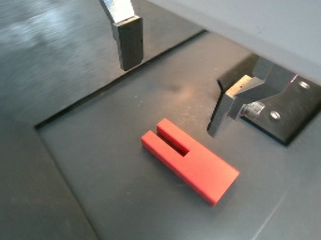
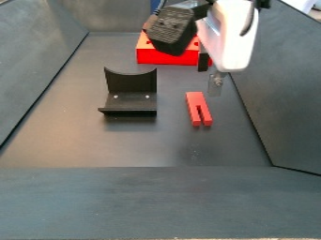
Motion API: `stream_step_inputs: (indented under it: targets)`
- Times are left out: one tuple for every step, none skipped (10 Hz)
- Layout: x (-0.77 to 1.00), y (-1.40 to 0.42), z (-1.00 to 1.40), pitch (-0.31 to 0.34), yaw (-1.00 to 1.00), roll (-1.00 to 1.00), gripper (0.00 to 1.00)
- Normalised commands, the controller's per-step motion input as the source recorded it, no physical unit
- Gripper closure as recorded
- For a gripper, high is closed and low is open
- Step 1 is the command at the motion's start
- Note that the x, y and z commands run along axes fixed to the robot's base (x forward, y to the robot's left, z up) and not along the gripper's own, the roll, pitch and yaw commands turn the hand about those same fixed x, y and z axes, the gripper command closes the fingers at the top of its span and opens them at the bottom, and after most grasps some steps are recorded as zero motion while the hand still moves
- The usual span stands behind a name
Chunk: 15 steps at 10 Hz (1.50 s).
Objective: Pick up the double-square object. Move up. Rotate the double-square object. Place the double-square object on the fixture. Regrasp the double-square object. Move to above the board. Insert the double-square object.
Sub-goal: Rotate the double-square object.
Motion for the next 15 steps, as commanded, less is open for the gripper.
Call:
stream_step_inputs:
  targets:
    - [0.04, 0.00, -0.03, -0.011, 1.00, 0.00, 0.00]
    - [0.04, 0.00, -0.03, -0.012, 1.00, 0.00, 0.00]
    - [0.04, 0.00, -0.03, -0.013, 1.00, 0.00, 0.00]
    - [0.04, 0.00, -0.03, -0.013, 1.00, 0.00, 0.00]
    - [0.04, 0.00, -0.03, -0.014, 1.00, 0.00, 0.00]
    - [0.04, 0.00, -0.03, -0.015, 1.00, 0.00, 0.00]
    - [0.04, 0.00, -0.03, -0.016, 1.00, 0.00, 0.00]
    - [0.04, 0.00, -0.03, -0.017, 1.00, 0.00, 0.00]
    - [0.04, 0.00, -0.03, -0.018, 1.00, 0.00, 0.00]
    - [0.04, 0.00, -0.03, -0.019, 1.00, 0.00, 0.00]
    - [0.04, 0.00, -0.03, -0.021, 1.00, 0.00, 0.00]
    - [0.04, 0.00, -0.03, -0.023, 1.00, 0.00, 0.00]
    - [0.04, 0.00, -0.03, -0.026, 1.00, 0.01, 0.00]
    - [0.04, 0.00, -0.03, -0.029, 1.00, 0.01, 0.00]
    - [0.04, 0.00, -0.03, -0.033, 1.00, 0.01, 0.00]
